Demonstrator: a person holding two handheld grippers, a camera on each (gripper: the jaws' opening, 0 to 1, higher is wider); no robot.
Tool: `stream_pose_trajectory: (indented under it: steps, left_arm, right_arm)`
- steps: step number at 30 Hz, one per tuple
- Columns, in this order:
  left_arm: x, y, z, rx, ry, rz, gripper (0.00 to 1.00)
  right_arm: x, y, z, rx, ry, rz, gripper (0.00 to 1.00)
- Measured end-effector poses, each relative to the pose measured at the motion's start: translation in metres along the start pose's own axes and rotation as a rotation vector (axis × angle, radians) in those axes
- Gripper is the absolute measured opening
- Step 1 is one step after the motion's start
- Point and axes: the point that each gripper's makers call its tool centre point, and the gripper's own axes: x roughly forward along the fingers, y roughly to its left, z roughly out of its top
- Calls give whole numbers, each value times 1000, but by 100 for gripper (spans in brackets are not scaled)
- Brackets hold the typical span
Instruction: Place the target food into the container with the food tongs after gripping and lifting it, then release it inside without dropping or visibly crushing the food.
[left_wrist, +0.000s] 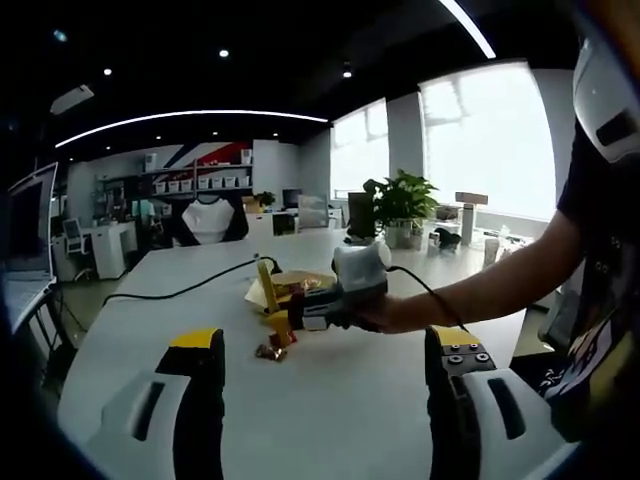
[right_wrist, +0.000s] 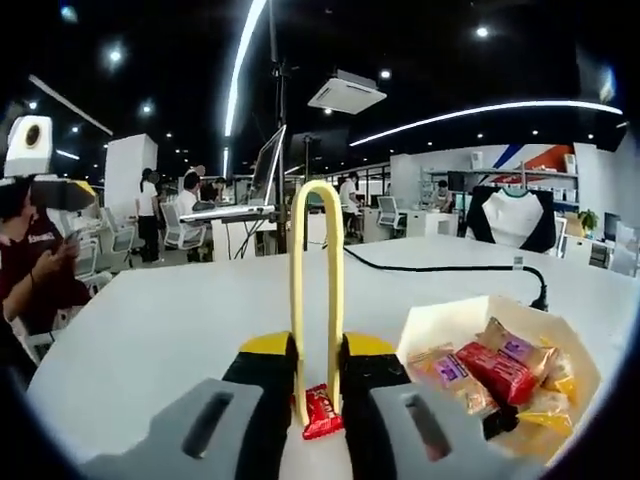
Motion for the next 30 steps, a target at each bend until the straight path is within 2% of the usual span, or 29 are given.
stream_pose_trajectory:
  steps: [2,3,4,9,13,15,17,18,20,21,23,25,30]
  left_arm:
    - [0,0,0,1,1,1,87]
    - [-1,0,-1,1,3,3,87]
    - [-1,0,-1,0,5,2,87]
    - [-2,0,-4,1,12,3,87]
    - [-1,0,-2,4,11,3,87]
    - [0,-1,-1,6,7,0,87]
    - [0,-2,0,8,7,-1,87]
    - [0,-2,0,6,7,0,87]
    - [0,-2,-1,6,8,1,87]
    - [-1,-2,-1,7,10,1,87]
    - [0,-2,-3,5,14,0,87]
    - [0,-2,-2,6,14,-2,87]
    - [2,-3,0,10,12,-7,87]
  right_arm:
    - [-3,-3,1,13,-14,-4,11]
    - [-4,-2,3,62,-32,2,11]
    - [-7,-1,4,75,-43,0,11]
    - [-17,-6,19,37,-84,-19,12]
    - [-23,-15,27,3,-87,-46,12]
    - [-30,-23,34,29,-101,-54,12]
    - [-37,-34,41,-43,-122,-103,12]
    - [-39,-36,43,-18,-121,-90,13]
    - [-46,-49,56,51,-182,-118,13]
    - [-50,-53,60,57,-199,-124,13]
    - [-57,-66,64,16,-198,-160,13]
    - [-61,-77,65,36,-200,-173,13]
    - [-66,-99,61,7,-170,-208,13]
